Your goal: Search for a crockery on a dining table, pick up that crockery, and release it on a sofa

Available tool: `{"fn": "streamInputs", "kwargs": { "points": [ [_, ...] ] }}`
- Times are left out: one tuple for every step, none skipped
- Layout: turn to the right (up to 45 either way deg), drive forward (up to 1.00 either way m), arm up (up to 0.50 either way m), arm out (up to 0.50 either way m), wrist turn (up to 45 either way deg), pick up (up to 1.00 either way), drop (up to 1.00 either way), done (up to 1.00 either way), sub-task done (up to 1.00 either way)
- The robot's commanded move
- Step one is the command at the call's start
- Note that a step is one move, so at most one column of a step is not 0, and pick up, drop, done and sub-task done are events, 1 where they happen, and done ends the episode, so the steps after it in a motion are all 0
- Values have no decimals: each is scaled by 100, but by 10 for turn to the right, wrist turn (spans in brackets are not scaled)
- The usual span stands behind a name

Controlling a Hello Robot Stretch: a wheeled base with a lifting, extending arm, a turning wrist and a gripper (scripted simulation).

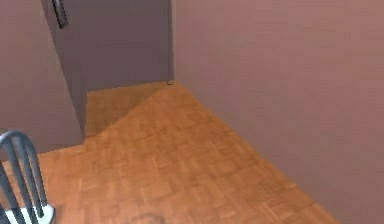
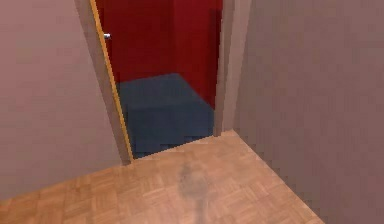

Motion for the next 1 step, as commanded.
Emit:
{"fn": "streamInputs", "kwargs": {
  "points": [
    [0,25,0,0,0,0,0,0,0]
  ]
}}
